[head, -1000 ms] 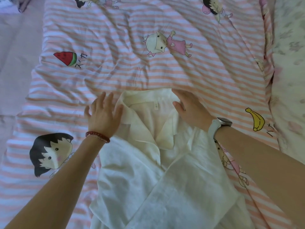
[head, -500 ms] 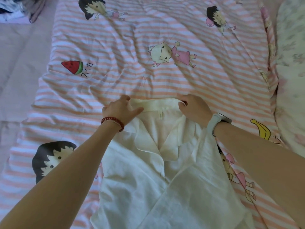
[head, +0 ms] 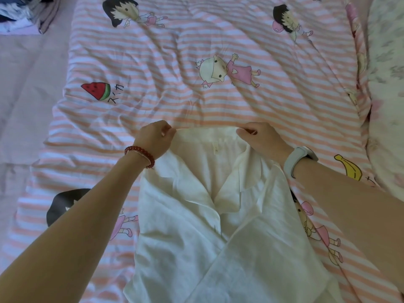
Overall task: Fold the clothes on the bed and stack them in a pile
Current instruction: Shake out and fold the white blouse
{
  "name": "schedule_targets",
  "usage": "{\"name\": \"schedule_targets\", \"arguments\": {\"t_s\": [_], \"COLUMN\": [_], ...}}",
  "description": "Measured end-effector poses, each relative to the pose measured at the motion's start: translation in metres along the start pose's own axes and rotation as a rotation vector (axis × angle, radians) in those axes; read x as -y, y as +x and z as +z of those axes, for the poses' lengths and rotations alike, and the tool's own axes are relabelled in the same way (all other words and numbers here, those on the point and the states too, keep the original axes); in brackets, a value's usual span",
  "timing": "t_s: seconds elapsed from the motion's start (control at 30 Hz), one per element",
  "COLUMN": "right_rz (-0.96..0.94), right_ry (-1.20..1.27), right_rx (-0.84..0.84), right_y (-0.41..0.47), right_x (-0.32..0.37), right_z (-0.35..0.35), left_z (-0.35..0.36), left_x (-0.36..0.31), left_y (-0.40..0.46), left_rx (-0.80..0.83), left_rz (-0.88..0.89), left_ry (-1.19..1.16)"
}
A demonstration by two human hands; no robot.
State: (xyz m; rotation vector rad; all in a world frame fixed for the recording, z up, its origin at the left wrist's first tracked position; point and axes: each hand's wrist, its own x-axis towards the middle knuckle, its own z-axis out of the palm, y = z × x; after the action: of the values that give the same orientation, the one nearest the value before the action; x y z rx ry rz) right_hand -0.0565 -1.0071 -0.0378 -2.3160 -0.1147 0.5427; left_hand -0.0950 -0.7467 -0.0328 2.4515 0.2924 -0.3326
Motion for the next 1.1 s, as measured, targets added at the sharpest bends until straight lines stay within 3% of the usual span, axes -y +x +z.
{"name": "schedule_targets", "arguments": {"t_s": [0.17,0.23,0.33,0.43,0.57,0.7,0.9,1.1], "right_rz": [0.137,0.074,-0.016,-0.047,-0.113,-0.217,-0.460,-0.559], "right_ry": [0.255,0.229,0.015,-0.136,-0.262,-0.430,-0.439,-0.466], "right_rx": [0.241,0.314,0.383,0.325,0.147,-0.036,-0.341,-0.321], "right_y": [0.001,0.000,-0.003,-0.006,-0.016,-0.034,-0.101,-0.201], "right_x": [-0.005,-0.009,-0.015,-0.021,-0.020,-0.015,0.000,-0.004], "right_z": [-0.016,-0.022,-0.024,-0.017,-0.008,-0.009,-0.013,0.000], "left_z": [-0.010,-0.012,-0.010,-0.001,0.010,0.008,-0.012,-0.004], "left_x": [0.021,0.033,0.041,0.039,0.030,0.024,0.012,0.017], "left_y": [-0.007,-0.007,-0.009,-0.011,-0.013,-0.025,-0.094,-0.217], "left_rx": [0.357,0.451,0.579,0.447,0.186,0.067,-0.273,-0.404], "left_rz": [-0.251,-0.245,-0.150,-0.083,0.006,0.151,0.386,0.573], "left_ry": [-0.809,-0.852,-0.653,-0.431,-0.317,-0.091,0.071,0.170]}}
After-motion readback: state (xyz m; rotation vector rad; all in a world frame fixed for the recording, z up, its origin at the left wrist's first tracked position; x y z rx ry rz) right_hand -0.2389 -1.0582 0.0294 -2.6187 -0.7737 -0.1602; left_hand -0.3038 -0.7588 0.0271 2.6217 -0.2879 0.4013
